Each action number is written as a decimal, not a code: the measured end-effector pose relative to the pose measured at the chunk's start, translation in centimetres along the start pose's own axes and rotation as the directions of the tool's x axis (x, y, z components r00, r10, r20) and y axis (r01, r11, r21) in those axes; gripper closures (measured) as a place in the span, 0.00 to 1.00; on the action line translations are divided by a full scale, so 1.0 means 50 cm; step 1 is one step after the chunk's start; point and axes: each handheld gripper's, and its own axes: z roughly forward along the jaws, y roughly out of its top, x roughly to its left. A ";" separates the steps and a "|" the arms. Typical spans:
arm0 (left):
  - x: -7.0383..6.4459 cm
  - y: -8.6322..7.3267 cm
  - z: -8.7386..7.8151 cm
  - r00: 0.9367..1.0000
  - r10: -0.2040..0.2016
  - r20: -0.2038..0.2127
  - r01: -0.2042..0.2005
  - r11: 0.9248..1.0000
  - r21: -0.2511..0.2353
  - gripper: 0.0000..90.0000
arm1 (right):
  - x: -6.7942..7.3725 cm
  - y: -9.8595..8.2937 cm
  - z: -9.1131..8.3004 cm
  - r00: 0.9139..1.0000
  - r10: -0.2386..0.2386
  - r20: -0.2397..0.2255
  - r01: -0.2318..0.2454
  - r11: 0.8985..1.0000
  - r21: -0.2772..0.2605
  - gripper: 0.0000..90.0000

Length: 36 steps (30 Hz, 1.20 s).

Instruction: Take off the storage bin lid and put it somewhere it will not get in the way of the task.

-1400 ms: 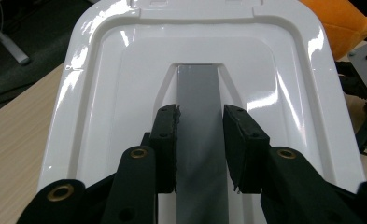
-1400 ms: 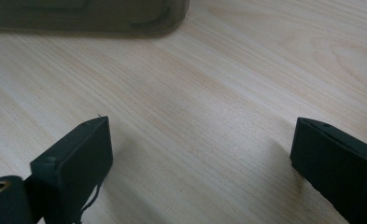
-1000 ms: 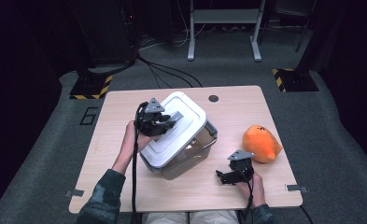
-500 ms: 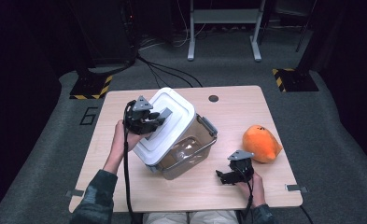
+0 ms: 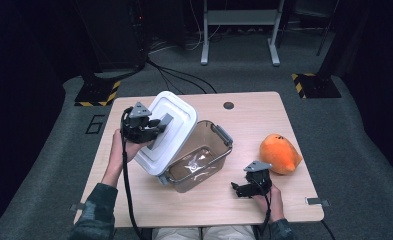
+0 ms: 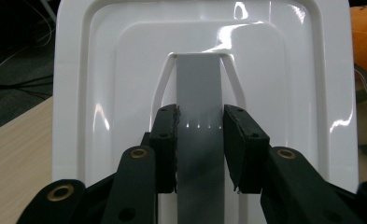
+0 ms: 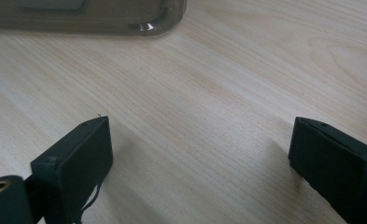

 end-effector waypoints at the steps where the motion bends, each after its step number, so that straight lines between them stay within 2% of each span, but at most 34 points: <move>1: 0.006 -0.004 -0.003 1.000 -0.005 -0.005 0.005 1.000 0.000 0.74 | 0.000 0.000 0.000 1.000 -0.001 -0.001 0.001 1.000 0.000 0.06; 16: 0.045 -0.034 -0.032 0.997 -0.050 -0.059 0.050 0.999 0.001 0.74 | 0.000 0.000 0.000 1.000 -0.001 0.000 0.001 1.000 0.000 0.06; 27: 0.075 -0.063 -0.056 0.991 -0.089 -0.098 0.090 0.996 0.001 0.74 | 0.000 0.000 0.000 1.000 -0.001 0.001 0.001 1.000 0.000 0.06; 36: 0.102 -0.086 -0.078 0.984 -0.121 -0.132 0.122 0.993 -0.005 0.74 | 0.000 0.000 0.000 1.000 0.000 0.001 0.000 1.000 0.000 0.06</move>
